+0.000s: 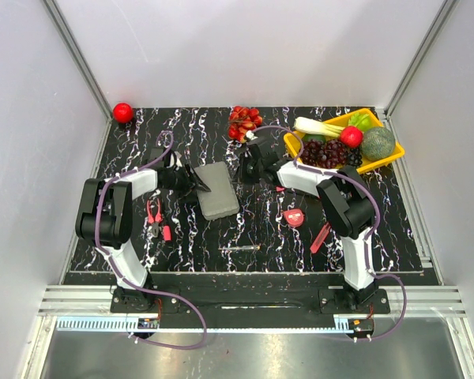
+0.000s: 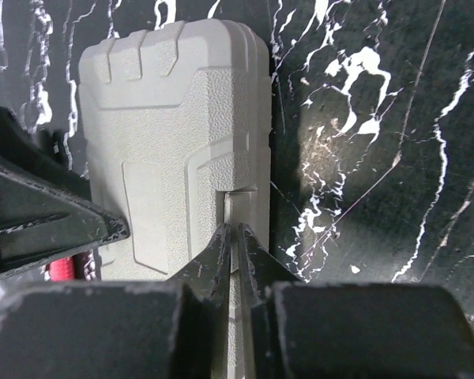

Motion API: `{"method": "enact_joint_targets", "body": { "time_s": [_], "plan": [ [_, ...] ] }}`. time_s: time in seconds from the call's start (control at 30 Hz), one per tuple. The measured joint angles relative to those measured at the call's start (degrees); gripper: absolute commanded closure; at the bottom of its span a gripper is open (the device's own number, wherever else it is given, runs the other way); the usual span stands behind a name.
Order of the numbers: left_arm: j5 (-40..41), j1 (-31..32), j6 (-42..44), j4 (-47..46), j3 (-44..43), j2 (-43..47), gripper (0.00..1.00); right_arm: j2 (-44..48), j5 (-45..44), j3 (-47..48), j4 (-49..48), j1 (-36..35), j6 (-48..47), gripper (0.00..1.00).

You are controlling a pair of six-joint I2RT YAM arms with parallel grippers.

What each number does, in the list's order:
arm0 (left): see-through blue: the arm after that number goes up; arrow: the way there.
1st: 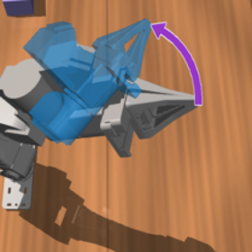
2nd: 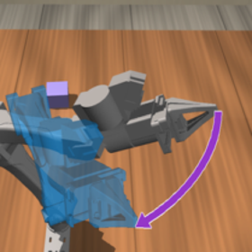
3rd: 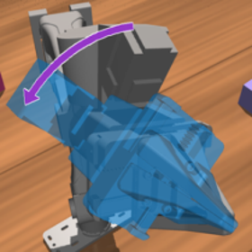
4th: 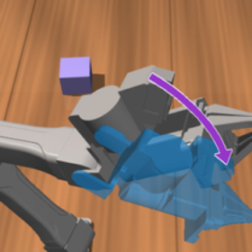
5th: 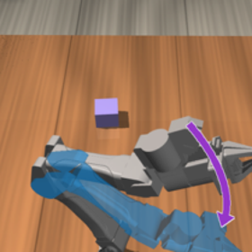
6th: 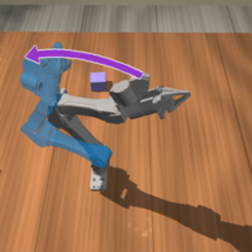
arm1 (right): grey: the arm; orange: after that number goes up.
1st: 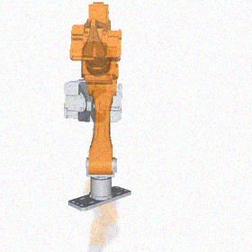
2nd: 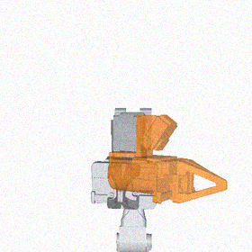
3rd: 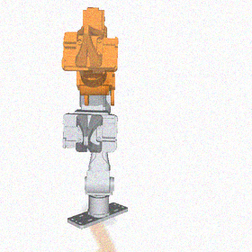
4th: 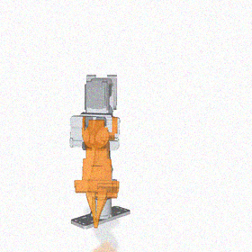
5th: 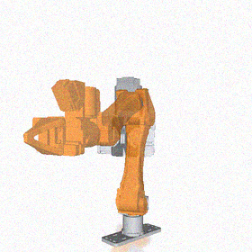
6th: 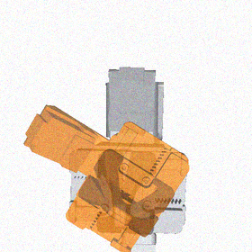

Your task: Pack the tool kit

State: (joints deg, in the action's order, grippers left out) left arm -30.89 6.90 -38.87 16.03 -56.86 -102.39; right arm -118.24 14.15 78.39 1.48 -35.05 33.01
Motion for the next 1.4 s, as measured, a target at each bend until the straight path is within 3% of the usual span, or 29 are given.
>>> {"method": "enact_joint_targets", "body": {
  "time_s": [0.1, 0.2, 0.5, 1.0, 1.27, 1.4],
  "plan": [
    [0.2, 0.0, -0.7, 0.4, 0.0, 0.0, 0.79, 0.2, -4.7, 1.4, 2.5, -1.3, -0.8, 0.97],
    [0.4, 0.2, -1.0, 0.6, -0.1, 0.0, 0.81, 0.4, -9.3, 2.3, 4.6, -2.6, -1.3, 1.0],
    [0.0, 0.8, -3.1, 0.4, -0.1, -0.1, 0.81, 0.4, -19.5, 4.7, 9.5, -4.5, 2.0, 1.0],
    [-0.9, 1.6, -5.1, -0.6, -0.4, -0.6, 0.85, -0.8, -25.2, 9.6, 18.4, -4.6, 4.7, 1.0],
    [-1.0, 1.7, -5.7, 0.3, -1.1, -1.2, 0.87, -3.2, -33.4, 9.0, 25.3, 0.8, 2.6, 1.0],
    [-1.2, 1.7, -5.6, 0.7, -1.4, -1.3, 0.82, -1.8, -33.4, 6.6, 24.1, 1.2, 0.7, 0.99]
  ]
}}
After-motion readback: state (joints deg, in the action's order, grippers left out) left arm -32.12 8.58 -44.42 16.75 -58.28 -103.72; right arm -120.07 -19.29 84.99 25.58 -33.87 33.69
